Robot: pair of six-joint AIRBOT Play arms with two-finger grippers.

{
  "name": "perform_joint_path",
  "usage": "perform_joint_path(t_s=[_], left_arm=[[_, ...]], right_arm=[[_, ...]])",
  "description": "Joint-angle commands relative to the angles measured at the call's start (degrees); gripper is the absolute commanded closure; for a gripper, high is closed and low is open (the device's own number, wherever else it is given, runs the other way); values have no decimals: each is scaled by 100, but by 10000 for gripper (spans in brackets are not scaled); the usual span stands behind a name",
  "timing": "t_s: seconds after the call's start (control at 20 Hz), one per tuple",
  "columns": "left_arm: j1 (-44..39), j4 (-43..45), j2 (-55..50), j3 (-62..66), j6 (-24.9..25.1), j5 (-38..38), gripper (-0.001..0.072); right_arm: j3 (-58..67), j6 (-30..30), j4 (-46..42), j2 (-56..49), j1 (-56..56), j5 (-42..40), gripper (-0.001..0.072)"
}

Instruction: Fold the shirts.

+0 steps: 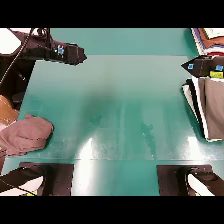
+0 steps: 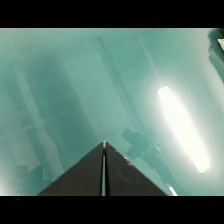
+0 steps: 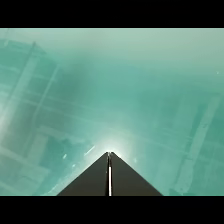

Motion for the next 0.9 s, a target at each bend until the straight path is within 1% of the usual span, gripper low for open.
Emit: perform_joint_path(t_s=[0.0, 0.55, 0.6, 0.7, 0.75, 0.85], left_arm=[[0, 0, 0, 7, 0, 11, 681], [0, 0, 0, 7, 0, 13, 681], [0, -11, 0, 7, 11, 81, 681], [35, 76, 15, 20, 9, 511, 681], [122, 164, 59, 50, 4, 317, 682], [527, 520, 284, 35, 2, -538, 681]], right_arm=[[7, 2, 4, 2, 11, 22, 696], [7, 2, 9, 2, 11, 66, 696], [7, 2, 33, 2, 11, 68, 696], [7, 2, 44, 2, 11, 94, 696], [7, 2, 39, 2, 11, 114, 696], [7, 2, 39, 2, 11, 118, 696]])
